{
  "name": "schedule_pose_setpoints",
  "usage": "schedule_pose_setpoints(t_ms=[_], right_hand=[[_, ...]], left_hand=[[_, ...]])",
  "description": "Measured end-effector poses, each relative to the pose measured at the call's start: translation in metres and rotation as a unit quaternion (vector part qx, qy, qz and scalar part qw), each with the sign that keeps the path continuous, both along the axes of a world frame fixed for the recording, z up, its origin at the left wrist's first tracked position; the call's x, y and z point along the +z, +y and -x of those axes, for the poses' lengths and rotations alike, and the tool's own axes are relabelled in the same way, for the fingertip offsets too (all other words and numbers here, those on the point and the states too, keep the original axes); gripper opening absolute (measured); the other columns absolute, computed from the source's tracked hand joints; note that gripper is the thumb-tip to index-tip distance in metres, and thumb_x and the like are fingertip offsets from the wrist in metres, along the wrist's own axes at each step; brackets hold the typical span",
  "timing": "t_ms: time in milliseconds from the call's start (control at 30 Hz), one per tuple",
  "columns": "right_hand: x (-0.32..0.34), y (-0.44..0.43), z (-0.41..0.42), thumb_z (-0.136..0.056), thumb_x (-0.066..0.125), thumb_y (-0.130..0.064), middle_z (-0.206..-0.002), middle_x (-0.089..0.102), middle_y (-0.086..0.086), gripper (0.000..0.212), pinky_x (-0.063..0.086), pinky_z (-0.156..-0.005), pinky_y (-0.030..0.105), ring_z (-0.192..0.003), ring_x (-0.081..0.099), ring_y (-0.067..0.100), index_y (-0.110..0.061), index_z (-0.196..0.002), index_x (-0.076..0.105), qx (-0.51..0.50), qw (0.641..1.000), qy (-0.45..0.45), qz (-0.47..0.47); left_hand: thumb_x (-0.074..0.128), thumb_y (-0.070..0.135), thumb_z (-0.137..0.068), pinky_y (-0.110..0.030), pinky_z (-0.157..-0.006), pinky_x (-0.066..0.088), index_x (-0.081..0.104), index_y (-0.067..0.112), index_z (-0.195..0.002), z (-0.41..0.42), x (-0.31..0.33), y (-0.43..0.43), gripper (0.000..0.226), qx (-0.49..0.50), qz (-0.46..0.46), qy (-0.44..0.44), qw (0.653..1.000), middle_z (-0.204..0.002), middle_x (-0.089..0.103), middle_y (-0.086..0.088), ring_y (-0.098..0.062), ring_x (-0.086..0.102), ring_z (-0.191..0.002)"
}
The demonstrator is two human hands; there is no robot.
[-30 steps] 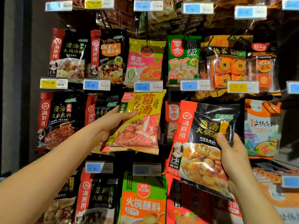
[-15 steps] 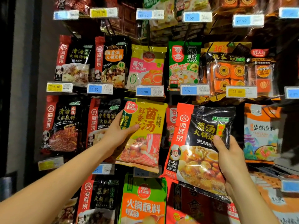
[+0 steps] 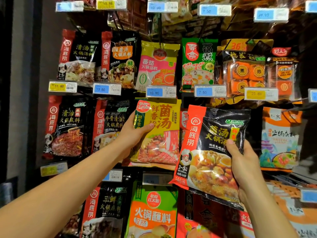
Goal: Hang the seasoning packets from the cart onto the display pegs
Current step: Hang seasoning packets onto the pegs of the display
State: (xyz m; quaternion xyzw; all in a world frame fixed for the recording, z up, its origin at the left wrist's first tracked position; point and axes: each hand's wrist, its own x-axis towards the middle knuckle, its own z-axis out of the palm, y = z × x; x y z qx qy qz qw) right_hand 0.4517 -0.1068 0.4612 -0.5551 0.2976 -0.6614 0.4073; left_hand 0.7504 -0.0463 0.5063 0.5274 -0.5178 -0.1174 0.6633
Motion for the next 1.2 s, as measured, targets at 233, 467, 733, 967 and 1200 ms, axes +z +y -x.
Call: schedule_pose_setpoints(t_ms=[233,467,733,967,1200], right_hand=[[-0.005,0.002,-0.003,-0.096,0.058,-0.061,-0.154,0.049,-0.004,0.065,0.048,-0.107,0.057,-0.136,0.053,0.027,-0.036,-0.153,0.04,-0.011,1.0,0.006,0.007],[-0.004,0.016,-0.013,-0.097,0.06,-0.058,-0.141,0.053,-0.014,0.055,0.046,-0.108,0.057,-0.13,0.053,0.021,-0.041,-0.146,0.044,0.009,1.0,0.02,-0.004],[-0.01,0.021,-0.054,-0.1,0.059,-0.048,-0.165,0.029,-0.009,0.075,0.027,-0.123,0.044,-0.151,0.03,0.017,-0.027,-0.163,0.023,0.045,0.998,0.033,0.039],[-0.003,0.047,-0.127,-0.088,0.068,-0.064,-0.153,0.046,-0.013,0.079,0.043,-0.113,0.058,-0.141,0.048,0.021,-0.035,-0.155,0.039,0.079,0.995,0.004,0.065],[-0.007,0.04,-0.17,-0.092,0.059,-0.068,-0.16,0.038,-0.013,0.081,0.034,-0.117,0.043,-0.144,0.039,0.013,-0.035,-0.159,0.031,0.156,0.986,-0.007,0.053]], left_hand=[[0.079,0.037,-0.088,-0.044,-0.112,0.04,0.034,0.041,-0.154,-0.003,-0.003,-0.016,0.08,0.014,-0.031,0.021,0.999,-0.142,0.058,0.006,-0.021,0.056,-0.128],[0.047,0.024,-0.108,-0.034,-0.102,0.036,0.018,0.025,-0.16,-0.007,-0.009,-0.026,0.059,0.061,-0.125,-0.061,0.988,-0.149,0.05,-0.004,-0.025,0.05,-0.128],[0.069,0.048,-0.093,-0.03,-0.082,0.055,0.064,0.024,-0.119,0.033,-0.02,0.048,0.035,0.009,0.021,-0.04,0.999,-0.112,0.071,0.002,-0.016,0.068,-0.103],[0.092,0.034,-0.071,-0.021,-0.07,0.055,0.053,0.029,-0.116,0.024,-0.02,0.08,0.06,0.012,-0.045,-0.048,0.998,-0.089,0.068,0.007,-0.006,0.069,-0.077],[0.089,0.024,-0.076,-0.026,-0.063,0.055,0.048,0.032,-0.128,-0.043,-0.029,0.099,0.067,0.002,-0.021,0.076,0.997,-0.098,0.068,-0.003,-0.013,0.07,-0.073]])
